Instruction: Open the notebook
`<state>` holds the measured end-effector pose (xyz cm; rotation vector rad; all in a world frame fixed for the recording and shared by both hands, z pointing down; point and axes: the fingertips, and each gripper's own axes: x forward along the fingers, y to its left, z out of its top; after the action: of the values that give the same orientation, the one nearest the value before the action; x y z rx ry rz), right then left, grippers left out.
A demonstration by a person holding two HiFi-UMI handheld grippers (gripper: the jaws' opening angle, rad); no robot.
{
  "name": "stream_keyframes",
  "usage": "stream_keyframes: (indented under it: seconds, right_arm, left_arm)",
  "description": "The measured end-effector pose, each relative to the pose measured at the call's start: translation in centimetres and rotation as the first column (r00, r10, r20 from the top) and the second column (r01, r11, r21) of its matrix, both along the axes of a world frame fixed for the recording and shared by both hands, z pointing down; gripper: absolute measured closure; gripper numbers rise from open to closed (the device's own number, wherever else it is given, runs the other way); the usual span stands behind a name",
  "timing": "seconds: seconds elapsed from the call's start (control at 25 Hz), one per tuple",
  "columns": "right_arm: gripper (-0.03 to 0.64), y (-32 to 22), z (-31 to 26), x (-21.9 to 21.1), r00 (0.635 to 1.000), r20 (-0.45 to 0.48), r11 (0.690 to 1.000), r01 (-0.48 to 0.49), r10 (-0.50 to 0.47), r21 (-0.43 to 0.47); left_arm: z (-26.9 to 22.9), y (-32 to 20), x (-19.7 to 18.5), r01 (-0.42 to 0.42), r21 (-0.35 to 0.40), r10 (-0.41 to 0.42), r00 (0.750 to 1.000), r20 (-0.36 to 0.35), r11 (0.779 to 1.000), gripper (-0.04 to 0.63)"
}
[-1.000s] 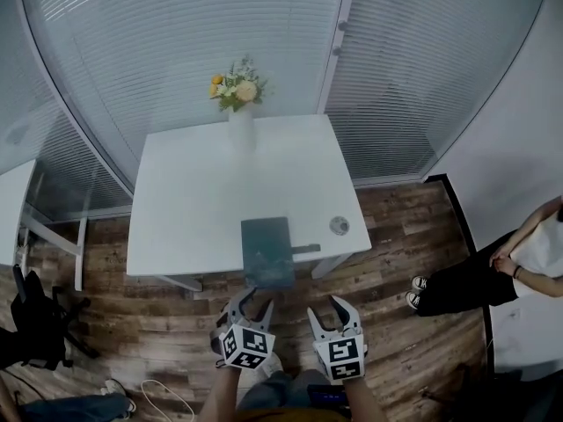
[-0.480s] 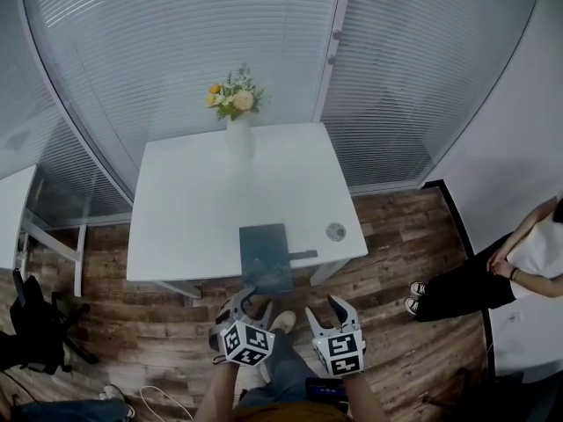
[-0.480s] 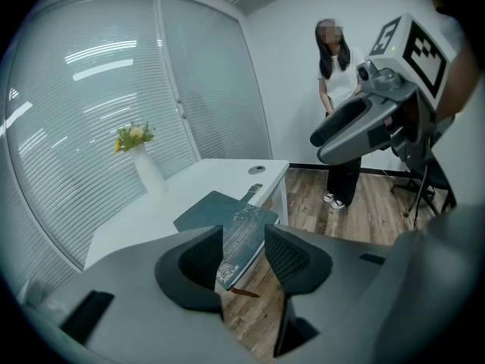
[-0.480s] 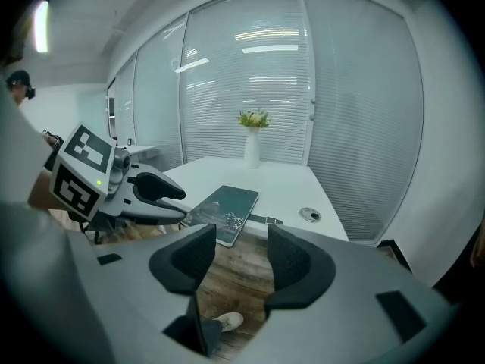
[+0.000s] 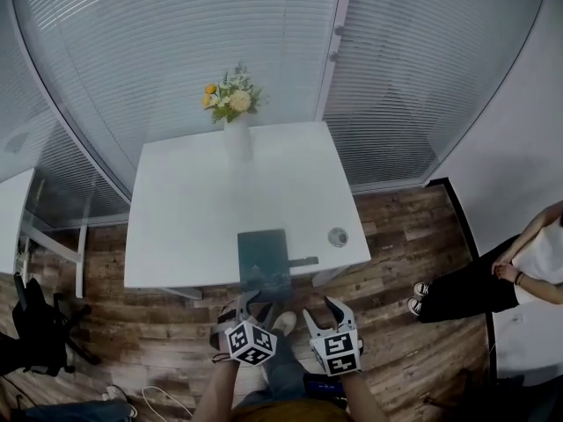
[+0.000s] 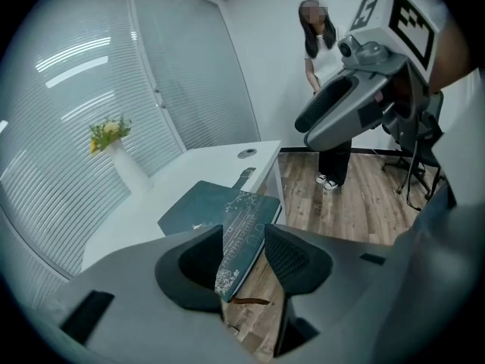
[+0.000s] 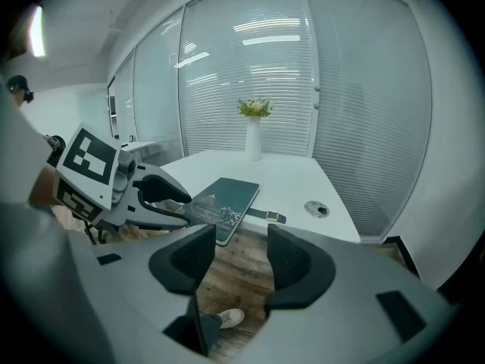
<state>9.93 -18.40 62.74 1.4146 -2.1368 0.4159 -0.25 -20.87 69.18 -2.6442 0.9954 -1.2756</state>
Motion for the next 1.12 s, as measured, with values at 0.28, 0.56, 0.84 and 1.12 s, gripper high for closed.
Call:
stream_keyframes:
  seconds: [0.28,0.56,0.84,1.12]
  right_arm:
    - [0.403,-1.4,1.3,0.1,1.0,0.007,0.999,0.025,-0.025,-0.032]
    - [0.403,-1.4,2.3,0.2,0.999,0.017,0.998,0.036,-0.035,-0.058]
    - [0.403,-0.9,2.6,0.4,0.999,0.025,0.998,0.031,-0.029,-0.064]
    - [0.403,-0.9,2.1,0.5,0.999,0.028,0.998,0.023,-0.022,-0.055]
  left_arm:
    - [1.8,-0.7,1.2,-0.07,-0.004,0.071,0.996,0.059,0.998,0.405]
    - [2.6,-0.8,1.7,-0.119,-0.006,0.119,0.989,0.088,0.993,0.402]
    - [2.9,-0.8,2.1,-0.171,0.006,0.168,0.977,0.128,0.985,0.397]
    - [3.4,0.0,2.5,-0.23,-0.023,0.231,0.96,0.156,0.973,0.47]
